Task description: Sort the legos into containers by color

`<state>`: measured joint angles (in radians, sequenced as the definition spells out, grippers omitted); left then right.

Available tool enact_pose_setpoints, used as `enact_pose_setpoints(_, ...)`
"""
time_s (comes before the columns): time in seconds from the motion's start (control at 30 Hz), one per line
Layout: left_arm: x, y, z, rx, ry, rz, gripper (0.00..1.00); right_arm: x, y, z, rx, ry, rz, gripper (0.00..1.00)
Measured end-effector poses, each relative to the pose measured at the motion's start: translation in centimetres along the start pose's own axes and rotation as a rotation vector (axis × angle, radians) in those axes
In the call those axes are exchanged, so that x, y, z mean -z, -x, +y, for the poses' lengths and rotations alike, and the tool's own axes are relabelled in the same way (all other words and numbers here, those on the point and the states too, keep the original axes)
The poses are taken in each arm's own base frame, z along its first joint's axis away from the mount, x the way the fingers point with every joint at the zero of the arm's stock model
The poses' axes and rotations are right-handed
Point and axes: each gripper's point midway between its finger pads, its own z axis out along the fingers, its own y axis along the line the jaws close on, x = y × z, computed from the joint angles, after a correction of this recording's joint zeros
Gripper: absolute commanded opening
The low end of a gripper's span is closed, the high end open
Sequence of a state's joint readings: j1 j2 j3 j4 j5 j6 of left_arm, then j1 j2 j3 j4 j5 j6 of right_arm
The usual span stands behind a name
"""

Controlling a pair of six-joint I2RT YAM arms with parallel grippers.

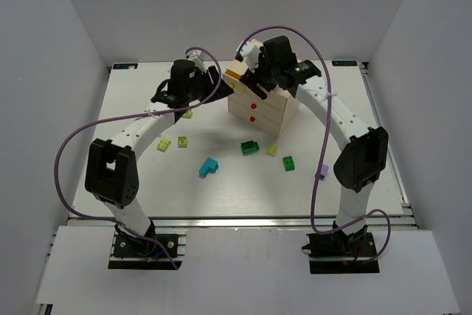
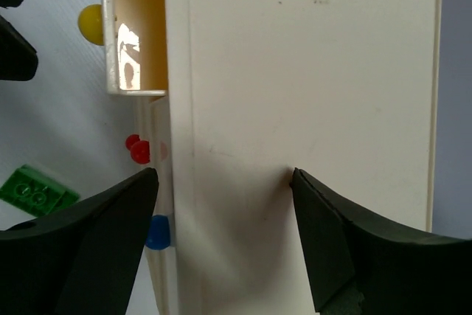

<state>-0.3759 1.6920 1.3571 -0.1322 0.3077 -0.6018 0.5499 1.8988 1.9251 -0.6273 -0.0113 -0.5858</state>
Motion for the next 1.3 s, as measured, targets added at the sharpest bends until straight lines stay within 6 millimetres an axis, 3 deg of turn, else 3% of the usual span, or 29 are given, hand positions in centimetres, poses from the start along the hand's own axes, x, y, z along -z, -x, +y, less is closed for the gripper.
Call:
enact_pose_setpoints(0.4,-2.2,0.9,0.8,0.003,-0.046,-0.001,0.53,-0.2,-0.2,-0.7,0.032,-0.054,0.026,0.63)
enact_pose_setpoints(1.3,-3.3,2.0,0.0,-0.012,-0.097,-0.027,0.48,-0.2,0.1,-0.4,0.027,-0.038,0.013,0.57)
